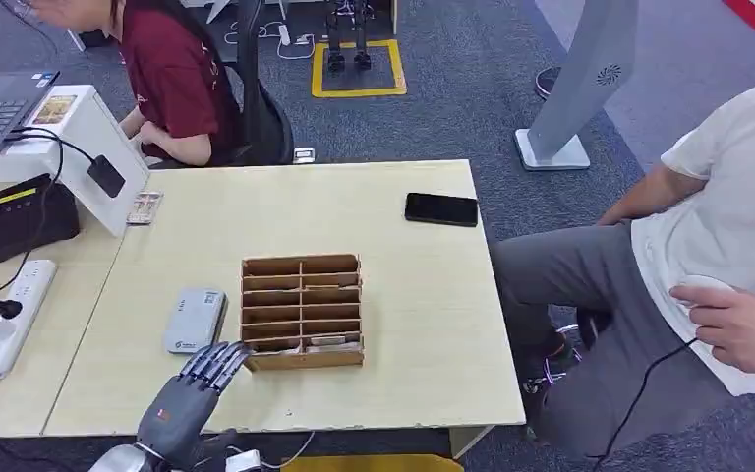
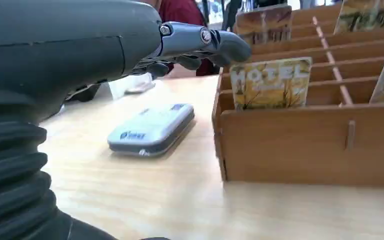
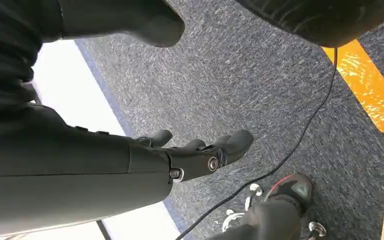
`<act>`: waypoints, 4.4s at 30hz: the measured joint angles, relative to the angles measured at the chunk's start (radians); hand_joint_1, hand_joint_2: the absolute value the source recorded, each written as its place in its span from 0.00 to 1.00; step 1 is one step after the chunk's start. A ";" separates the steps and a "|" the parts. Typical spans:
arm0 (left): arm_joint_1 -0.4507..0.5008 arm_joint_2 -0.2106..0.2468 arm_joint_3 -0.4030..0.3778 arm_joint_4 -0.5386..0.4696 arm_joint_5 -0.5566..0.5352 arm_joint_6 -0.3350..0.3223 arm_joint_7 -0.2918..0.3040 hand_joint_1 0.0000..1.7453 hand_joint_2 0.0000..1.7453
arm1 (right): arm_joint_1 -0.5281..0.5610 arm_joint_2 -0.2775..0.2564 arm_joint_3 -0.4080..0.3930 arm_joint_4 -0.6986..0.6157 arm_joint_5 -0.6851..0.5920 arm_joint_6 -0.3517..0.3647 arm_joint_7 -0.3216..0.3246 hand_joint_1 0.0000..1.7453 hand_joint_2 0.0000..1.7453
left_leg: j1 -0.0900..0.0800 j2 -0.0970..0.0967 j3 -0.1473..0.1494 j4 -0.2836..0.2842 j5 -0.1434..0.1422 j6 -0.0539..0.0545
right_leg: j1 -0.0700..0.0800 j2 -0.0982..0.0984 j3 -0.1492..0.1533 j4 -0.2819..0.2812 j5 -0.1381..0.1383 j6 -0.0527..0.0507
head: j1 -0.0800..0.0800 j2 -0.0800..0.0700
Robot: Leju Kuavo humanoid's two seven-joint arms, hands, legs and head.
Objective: Pass the card to the sensor for recognition and then transmit it.
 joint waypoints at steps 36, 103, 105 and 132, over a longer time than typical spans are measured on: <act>-0.128 -0.105 -0.011 0.026 -0.036 0.003 0.003 0.00 1.00 | -0.005 0.003 -0.006 0.000 0.029 0.001 -0.003 0.00 1.00 | 0.000 -0.002 0.000 0.000 0.000 0.001 | 0.000 -0.002 0.001 0.000 0.001 0.000 | 0.000 0.000; -0.136 -0.153 -0.013 0.084 -0.060 0.001 0.029 1.00 1.00 | -0.008 0.017 -0.010 0.000 0.080 -0.004 -0.004 0.00 1.00 | 0.000 -0.002 0.000 0.000 0.000 0.001 | 0.000 -0.002 0.001 0.000 0.001 0.000 | 0.000 0.000; -0.132 -0.156 -0.013 0.102 -0.061 0.006 0.029 1.00 1.00 | -0.008 0.017 -0.010 0.000 0.085 0.000 -0.008 0.00 1.00 | 0.000 -0.002 0.000 0.000 0.000 0.001 | 0.000 -0.002 0.001 0.000 0.001 0.000 | 0.000 0.000; -0.121 -0.165 -0.009 0.140 -0.033 0.027 0.006 1.00 1.00 | -0.012 0.017 -0.015 -0.006 0.104 0.003 -0.013 0.00 1.00 | 0.000 -0.002 0.000 0.000 0.000 0.001 | 0.000 -0.003 0.002 0.000 0.001 0.001 | 0.000 0.000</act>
